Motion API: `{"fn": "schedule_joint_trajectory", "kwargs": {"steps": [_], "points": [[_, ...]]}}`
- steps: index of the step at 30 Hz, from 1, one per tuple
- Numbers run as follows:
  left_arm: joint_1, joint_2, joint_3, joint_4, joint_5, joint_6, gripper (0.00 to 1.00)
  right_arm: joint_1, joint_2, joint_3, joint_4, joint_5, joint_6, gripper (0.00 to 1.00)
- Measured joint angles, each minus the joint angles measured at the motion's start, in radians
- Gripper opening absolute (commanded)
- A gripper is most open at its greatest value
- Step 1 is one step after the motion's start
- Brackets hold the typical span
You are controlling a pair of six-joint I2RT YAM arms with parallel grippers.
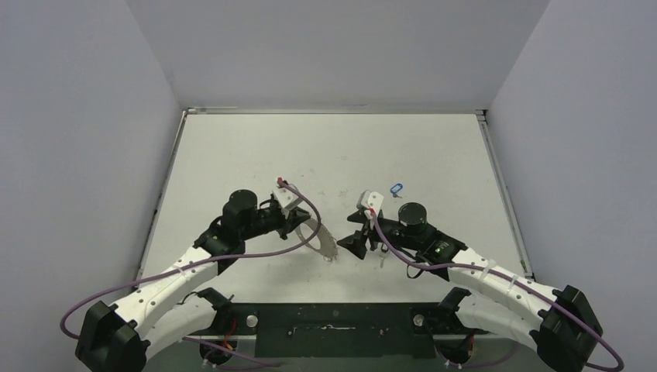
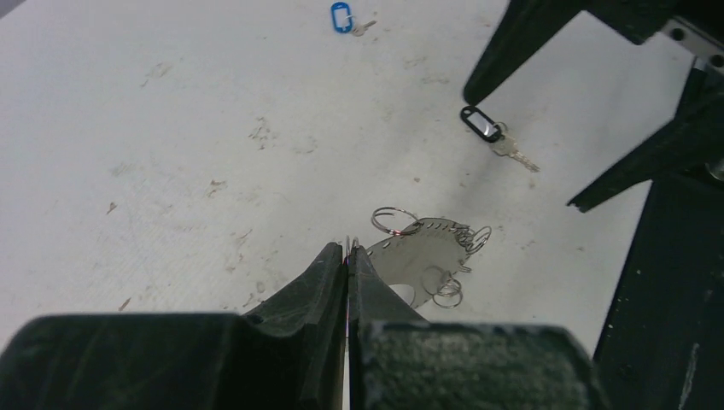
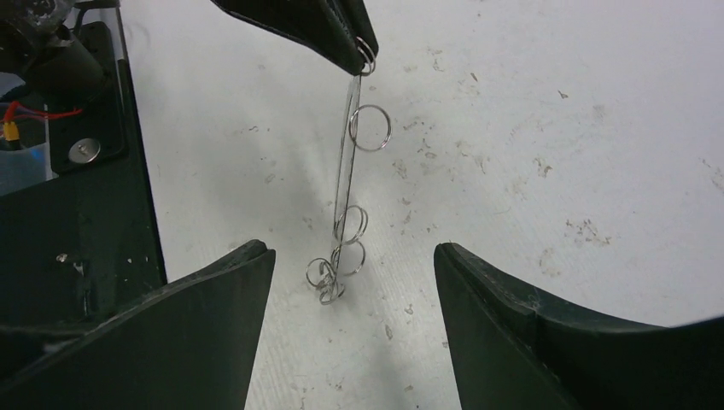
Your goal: Put the keys on the keyring
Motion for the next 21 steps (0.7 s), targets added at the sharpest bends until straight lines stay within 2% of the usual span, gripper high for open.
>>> {"fn": "schedule_joint_trajectory", "kwargs": {"steps": [4, 13, 21], "points": [[-0.016, -0.060, -0.042, 0.032, 0.073, 0.004, 0.00, 0.000, 0.048, 0.027, 0.027, -0.059, -0.011, 0.68], [-0.059, -0.034, -0.059, 0.068, 0.168, 0.013, 0.00, 0.000, 0.093, 0.048, 0.108, -0.138, -0.018, 0.63], [-0.105, -0.045, -0.059, 0.076, 0.229, 0.043, 0.00, 0.000, 0.097, 0.082, 0.112, -0.201, -0.119, 0.58]]}}
